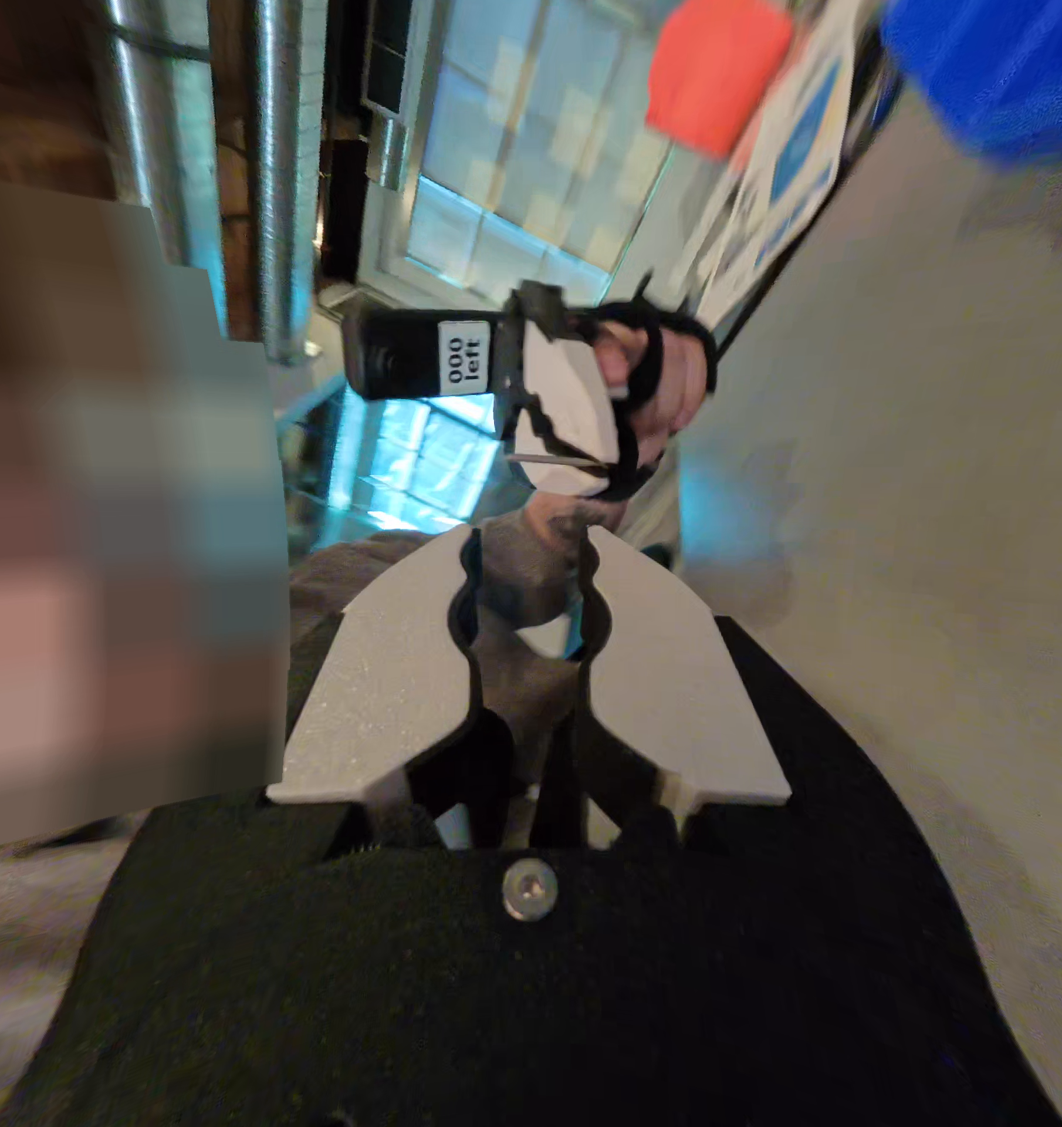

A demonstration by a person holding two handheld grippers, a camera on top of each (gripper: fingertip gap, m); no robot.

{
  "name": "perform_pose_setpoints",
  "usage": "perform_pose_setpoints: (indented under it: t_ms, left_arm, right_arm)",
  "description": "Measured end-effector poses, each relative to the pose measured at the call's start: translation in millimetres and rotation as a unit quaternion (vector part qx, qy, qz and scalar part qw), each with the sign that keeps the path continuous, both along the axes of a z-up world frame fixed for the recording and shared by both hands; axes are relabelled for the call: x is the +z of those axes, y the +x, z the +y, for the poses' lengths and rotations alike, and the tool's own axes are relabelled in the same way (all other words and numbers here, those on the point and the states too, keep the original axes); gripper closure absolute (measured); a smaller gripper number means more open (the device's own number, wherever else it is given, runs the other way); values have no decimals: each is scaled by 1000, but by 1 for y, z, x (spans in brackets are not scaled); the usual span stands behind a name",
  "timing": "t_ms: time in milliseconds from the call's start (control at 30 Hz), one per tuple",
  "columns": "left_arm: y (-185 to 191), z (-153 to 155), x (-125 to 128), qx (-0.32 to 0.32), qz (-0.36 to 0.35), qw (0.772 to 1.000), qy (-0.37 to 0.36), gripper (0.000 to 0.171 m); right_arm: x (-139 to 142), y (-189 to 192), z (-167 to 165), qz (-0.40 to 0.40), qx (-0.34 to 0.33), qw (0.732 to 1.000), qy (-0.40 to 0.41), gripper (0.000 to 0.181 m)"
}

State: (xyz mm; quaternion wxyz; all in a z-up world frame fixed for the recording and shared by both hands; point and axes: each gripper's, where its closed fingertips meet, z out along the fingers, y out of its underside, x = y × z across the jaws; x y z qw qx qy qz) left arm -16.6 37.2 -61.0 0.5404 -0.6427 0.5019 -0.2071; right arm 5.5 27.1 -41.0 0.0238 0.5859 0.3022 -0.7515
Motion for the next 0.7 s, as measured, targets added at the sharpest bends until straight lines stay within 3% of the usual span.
perform_pose_setpoints:
  t_ms: [67, 167, 233, 433, 700]
  left_arm:
    - [-2, 2, 5, 1, -36, 999, -41, 168]
    - [0, 4, 14, -6, -82, 992, -93, 168]
    - [4, 2, 18, -13, -98, 988, -115, 168]
    - [19, -4, 24, -28, -117, 981, -152, 168]
    - [22, -6, 24, -25, -135, 978, -159, 168]
  right_arm:
    - [12, 4, 6, 37, -62, 988, 135, 152]
    - [15, 4, 14, 44, -140, 925, 350, 149]
    - [18, 0, 14, 49, -169, 888, 425, 149]
    - [30, -17, 1, 89, -199, 839, 499, 166]
    - [30, -17, 1, 102, -211, 844, 482, 173]
